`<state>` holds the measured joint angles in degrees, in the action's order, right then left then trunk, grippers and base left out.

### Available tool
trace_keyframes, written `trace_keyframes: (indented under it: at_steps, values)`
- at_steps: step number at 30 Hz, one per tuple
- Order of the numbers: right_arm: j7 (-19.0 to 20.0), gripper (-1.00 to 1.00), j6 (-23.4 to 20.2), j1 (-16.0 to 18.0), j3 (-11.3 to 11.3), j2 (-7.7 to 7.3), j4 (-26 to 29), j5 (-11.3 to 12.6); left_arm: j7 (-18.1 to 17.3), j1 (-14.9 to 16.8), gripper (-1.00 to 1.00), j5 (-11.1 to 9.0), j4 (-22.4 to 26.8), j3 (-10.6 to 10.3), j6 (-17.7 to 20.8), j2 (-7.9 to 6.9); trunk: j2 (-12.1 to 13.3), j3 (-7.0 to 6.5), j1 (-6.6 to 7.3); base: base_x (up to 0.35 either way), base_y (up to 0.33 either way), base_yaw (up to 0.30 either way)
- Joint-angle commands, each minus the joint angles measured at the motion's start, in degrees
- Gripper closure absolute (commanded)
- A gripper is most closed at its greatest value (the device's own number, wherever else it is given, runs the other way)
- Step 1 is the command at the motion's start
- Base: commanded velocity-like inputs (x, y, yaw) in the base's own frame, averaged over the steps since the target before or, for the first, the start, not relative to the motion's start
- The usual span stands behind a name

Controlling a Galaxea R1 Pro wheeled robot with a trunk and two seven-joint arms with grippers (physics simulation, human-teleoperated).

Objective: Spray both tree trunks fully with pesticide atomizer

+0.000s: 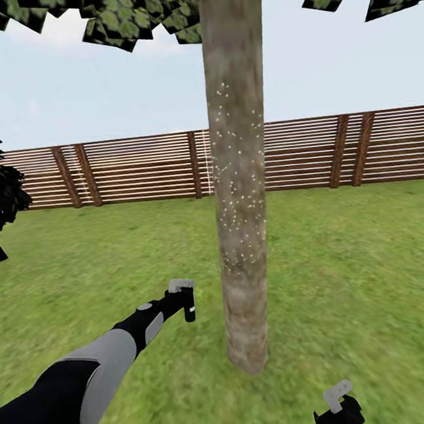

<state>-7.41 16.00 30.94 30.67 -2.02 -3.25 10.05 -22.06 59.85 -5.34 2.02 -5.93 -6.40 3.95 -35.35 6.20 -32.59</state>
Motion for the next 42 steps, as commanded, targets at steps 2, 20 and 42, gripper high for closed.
trace_keyframes:
  at_steps: [2,20,42]
  values:
    - [0.02,-1.0,0.0,0.0,0.0,0.0,0.0,0.03,0.0,0.0,1.0,-0.02,0.01,0.04,0.04,0.0,0.0,-0.09,0.0,0.118,0.35,-0.272]
    - [0.02,-1.0,-0.05,-0.43,0.04,0.0,0.0,0.0,-0.09,0.0,1.0,-0.02,0.01,0.04,0.07,0.0,0.0,-0.81,0.0,0.029,0.35,-0.271]
    - [0.05,-1.0,-0.18,-0.87,0.09,0.49,0.0,-0.03,-0.18,0.0,1.0,-0.1,-0.07,0.09,0.03,0.33,0.0,-0.82,0.0,0.0,0.35,-0.3]
